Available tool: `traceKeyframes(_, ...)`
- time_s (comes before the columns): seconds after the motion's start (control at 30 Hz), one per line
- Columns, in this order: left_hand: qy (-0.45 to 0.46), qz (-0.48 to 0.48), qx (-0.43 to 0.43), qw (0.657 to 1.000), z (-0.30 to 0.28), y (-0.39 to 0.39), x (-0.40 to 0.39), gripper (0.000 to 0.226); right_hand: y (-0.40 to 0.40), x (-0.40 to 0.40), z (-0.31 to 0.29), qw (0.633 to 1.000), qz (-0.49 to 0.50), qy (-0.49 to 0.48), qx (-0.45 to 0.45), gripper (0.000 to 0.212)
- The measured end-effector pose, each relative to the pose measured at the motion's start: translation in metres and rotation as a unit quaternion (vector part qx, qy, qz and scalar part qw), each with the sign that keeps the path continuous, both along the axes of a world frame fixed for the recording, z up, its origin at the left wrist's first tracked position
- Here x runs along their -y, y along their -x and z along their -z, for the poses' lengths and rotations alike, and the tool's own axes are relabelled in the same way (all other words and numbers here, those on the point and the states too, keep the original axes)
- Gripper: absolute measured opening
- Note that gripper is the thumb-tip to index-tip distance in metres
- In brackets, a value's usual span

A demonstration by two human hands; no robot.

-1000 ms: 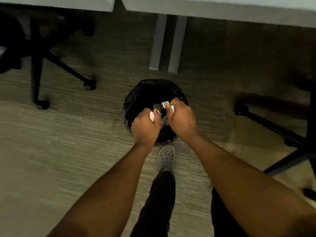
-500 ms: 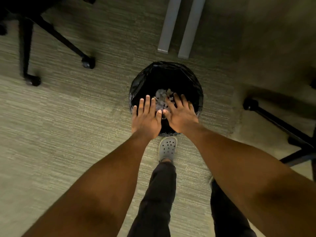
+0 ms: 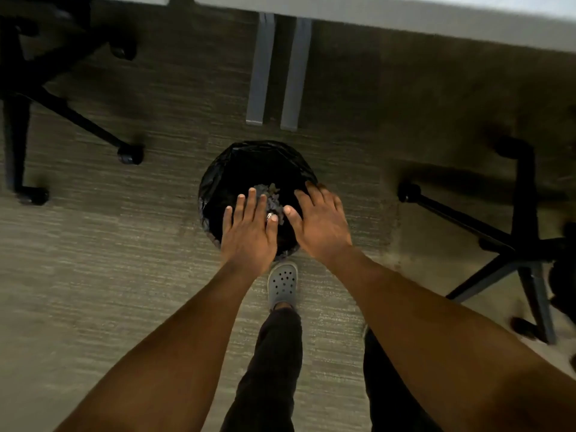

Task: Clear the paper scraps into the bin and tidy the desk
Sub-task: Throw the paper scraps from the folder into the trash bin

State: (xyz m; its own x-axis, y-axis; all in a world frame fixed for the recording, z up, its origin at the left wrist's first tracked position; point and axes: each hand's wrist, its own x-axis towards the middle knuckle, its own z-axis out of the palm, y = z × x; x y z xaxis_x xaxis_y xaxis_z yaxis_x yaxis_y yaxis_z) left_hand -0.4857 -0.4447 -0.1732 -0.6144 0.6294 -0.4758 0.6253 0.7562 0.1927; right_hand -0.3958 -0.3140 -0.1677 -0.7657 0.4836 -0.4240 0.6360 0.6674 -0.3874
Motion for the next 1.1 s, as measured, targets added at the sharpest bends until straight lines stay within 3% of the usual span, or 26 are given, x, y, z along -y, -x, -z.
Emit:
traceKeyframes(0.3, -0.109, 0.094, -0.001, 0.99, -0.084, -0.065, -0.092, 0.058, -0.079, -0.066, -0.091, 0.989, 0.133, -0.013, -0.07, 0.067)
traceKeyframes(0.5, -0.185, 0.168, 0.032, 0.968, -0.139, -0.126, -0.161, 0.056, -0.159, -0.118, -0.164, 0.976, 0.163, -0.054, -0.131, 0.069)
traceKeyframes(0.73, -0.213, 0.261, 0.099, 0.936, -0.181, -0.218, -0.239, 0.053, -0.267, -0.173, -0.219, 0.938, 0.282, -0.109, -0.172, 0.059)
traceKeyframes(0.9, -0.197, 0.326, 0.112, 0.918, -0.199, -0.285, -0.293, 0.047, -0.353, -0.206, -0.233, 0.892, 0.387, -0.145, -0.182, 0.058)
traceKeyframes(1.1, -0.196, 0.401, 0.098, 0.889, -0.195, -0.355, -0.353, 0.052, -0.464, -0.244, -0.203, 0.793, 0.569, -0.167, -0.14, 0.059)
